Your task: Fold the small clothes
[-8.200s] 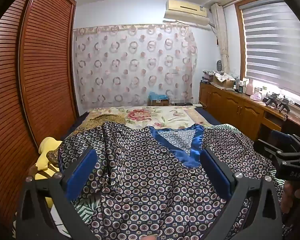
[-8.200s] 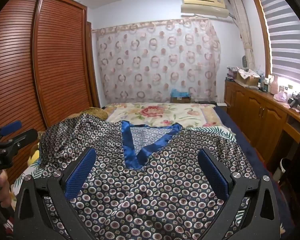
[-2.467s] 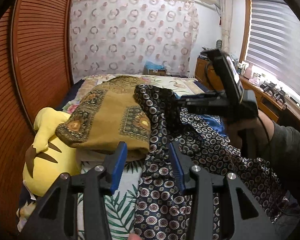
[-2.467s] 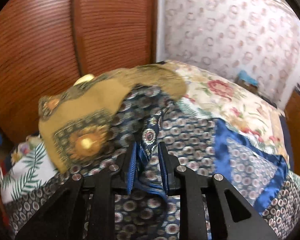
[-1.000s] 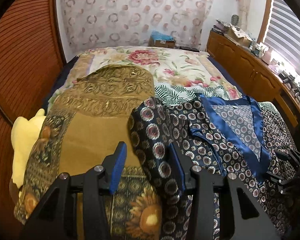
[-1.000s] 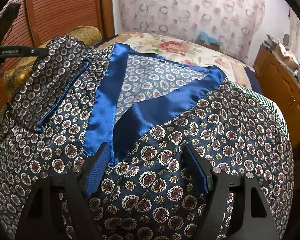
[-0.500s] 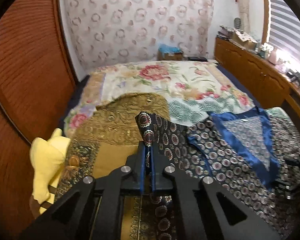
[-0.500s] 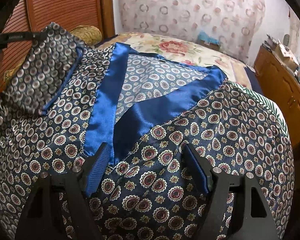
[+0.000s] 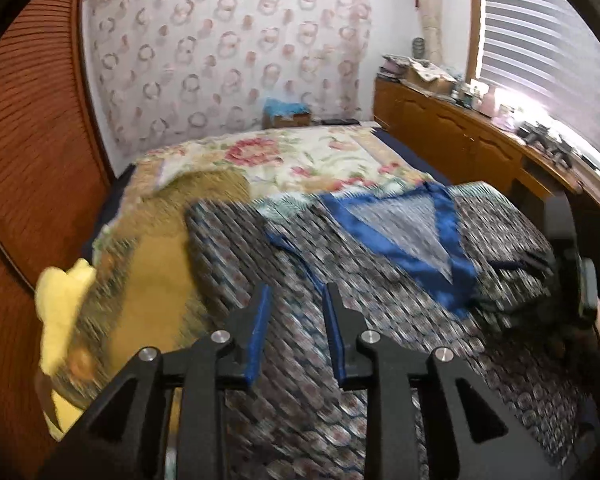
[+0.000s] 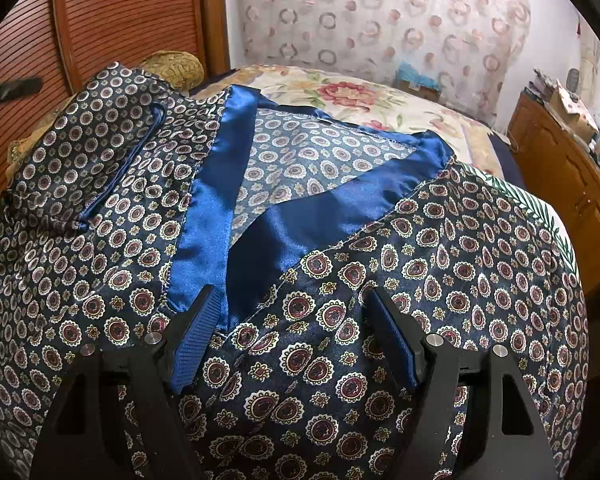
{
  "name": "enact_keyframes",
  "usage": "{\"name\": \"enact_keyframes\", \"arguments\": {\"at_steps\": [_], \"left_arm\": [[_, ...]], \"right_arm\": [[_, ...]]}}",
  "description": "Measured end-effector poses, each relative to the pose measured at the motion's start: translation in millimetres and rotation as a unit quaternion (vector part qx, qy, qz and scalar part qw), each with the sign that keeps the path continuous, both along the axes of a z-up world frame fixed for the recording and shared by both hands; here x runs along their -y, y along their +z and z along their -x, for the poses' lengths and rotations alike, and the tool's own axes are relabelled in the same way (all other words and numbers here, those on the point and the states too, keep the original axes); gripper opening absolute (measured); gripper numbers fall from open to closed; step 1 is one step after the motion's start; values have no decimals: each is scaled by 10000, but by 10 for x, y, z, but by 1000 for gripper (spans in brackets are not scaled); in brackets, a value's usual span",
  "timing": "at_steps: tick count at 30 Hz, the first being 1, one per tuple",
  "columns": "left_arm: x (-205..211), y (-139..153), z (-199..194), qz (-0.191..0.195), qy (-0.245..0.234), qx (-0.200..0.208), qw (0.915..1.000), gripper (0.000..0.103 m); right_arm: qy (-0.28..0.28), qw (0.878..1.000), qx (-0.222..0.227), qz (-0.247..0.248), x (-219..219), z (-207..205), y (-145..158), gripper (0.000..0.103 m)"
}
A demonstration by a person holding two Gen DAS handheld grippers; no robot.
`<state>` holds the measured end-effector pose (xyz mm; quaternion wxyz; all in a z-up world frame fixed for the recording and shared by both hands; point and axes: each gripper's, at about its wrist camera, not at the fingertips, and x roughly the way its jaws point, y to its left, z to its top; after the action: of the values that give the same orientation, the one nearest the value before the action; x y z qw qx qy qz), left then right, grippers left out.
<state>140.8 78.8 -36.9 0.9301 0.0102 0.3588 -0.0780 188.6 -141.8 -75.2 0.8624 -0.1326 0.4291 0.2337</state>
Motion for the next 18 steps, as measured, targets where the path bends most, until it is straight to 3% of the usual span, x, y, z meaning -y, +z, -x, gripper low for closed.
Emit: {"name": "enact_keyframes", "arguments": {"at_steps": [13, 18], "left_arm": [[497, -561, 67, -33, -395, -520, 9979, 25], [506, -672, 20, 47, -369, -732, 9966, 25]], "right_arm": [[-98, 9999, 37, -4, 40, -9, 10, 77], [-246, 9991, 40, -333, 282, 39, 111, 76]]}}
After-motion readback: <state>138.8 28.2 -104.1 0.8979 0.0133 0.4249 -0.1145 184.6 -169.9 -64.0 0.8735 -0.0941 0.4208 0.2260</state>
